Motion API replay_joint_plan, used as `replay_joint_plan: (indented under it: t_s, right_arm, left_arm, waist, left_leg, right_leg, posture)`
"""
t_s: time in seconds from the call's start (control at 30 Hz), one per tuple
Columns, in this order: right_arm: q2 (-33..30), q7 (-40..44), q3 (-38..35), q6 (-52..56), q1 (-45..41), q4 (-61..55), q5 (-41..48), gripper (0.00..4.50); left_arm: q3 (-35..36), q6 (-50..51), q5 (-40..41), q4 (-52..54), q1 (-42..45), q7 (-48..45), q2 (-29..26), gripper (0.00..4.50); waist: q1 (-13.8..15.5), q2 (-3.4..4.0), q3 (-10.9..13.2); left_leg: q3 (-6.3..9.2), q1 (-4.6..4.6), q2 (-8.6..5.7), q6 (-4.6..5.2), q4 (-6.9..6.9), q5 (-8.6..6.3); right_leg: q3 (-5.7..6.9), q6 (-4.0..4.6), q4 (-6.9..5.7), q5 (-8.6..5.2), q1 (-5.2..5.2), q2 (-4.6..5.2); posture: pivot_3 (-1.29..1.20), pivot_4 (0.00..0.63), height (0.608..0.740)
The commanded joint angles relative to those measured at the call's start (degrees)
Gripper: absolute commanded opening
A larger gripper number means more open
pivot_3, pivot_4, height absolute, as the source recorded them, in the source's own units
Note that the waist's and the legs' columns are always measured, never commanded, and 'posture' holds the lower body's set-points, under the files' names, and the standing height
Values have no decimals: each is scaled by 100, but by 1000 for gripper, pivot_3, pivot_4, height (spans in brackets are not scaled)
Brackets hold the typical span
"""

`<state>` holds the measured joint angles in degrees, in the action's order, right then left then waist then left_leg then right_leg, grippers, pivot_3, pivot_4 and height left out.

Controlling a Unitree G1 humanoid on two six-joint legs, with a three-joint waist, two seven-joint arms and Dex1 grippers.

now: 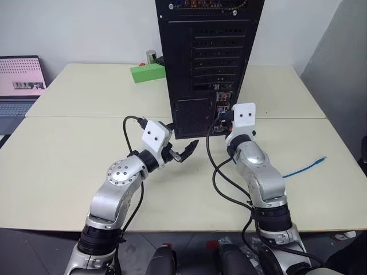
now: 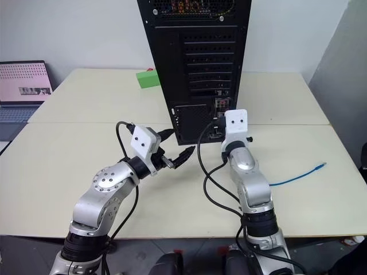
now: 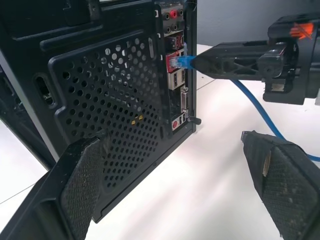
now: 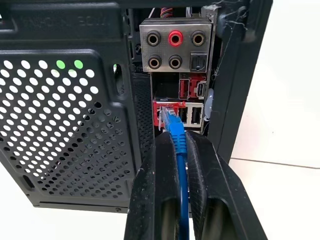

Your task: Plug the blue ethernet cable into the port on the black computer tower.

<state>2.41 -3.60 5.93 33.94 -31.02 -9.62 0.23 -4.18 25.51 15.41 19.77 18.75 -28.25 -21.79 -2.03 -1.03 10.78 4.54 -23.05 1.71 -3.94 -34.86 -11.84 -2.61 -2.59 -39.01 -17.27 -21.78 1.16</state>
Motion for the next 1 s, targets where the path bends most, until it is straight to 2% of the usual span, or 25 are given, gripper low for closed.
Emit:
replay_joint_plan:
  t_s: [0.03, 0.3, 1.0]
  right_arm:
    - [50, -86, 241, -268, -242, -71, -291, 0]
    - [201, -160, 336, -377, -380, 96, -500, 0]
    - [622, -15, 73, -256, -751, 559, -244, 0]
  left_arm:
    - [14, -96, 17, 269, 52, -19, 23, 4475]
    - [-1, -83, 10, 257, 80, -4, 49, 4475]
    - [13, -82, -18, 315, 23, 57, 95, 4475]
  waist:
    - [-4, 0, 0]
    - [-88, 0, 0]
    - [-193, 1, 1]
  left_leg:
    - [0, 0, 0, 0, 0, 0]
    - [0, 0, 2, 0, 1, 0]
    - [-1, 1, 8, 0, 3, 0]
  right_leg:
    - [0, 0, 0, 0, 0, 0]
    - [-1, 0, -1, 0, -2, -1]
    - [-9, 1, -5, 0, -10, -9]
  posture:
    - [0, 150, 740]
    - [0, 150, 740]
    - [0, 150, 740]
